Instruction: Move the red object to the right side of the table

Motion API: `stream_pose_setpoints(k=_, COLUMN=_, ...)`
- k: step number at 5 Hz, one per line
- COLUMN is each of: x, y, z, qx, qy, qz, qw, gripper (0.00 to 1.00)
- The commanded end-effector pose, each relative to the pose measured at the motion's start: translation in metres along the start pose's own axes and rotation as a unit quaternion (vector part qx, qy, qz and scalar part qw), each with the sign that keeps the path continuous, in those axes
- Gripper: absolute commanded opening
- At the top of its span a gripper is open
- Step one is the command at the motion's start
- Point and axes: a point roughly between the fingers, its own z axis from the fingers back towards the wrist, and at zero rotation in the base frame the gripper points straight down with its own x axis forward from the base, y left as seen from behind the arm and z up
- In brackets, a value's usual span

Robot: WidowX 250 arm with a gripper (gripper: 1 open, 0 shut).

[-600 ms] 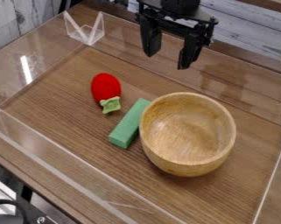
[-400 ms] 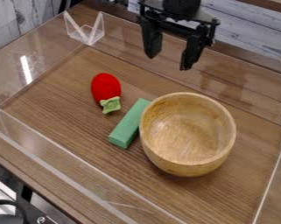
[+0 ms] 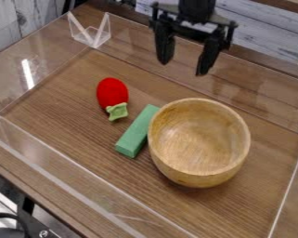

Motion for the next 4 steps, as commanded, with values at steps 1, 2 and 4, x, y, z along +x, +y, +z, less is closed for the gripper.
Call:
stream_pose_setpoints(k=1, x=-0.011, y=0.011, z=0.022, qx=-0.004, qy=-0.052, qz=-0.023, qw=0.9984, gripper=1.0)
stream_pose_setpoints(k=2, x=-0.015, y=0.011, z=0.032, qx=-0.008, qy=-0.059, qz=-0.033, qw=0.9977, gripper=1.0)
stream_pose_setpoints(k=4, x=-0.015, y=-0.008, z=0.036, qx=-0.005, qy=-0.07, qz=-0.054, qw=0.9961, gripper=1.0)
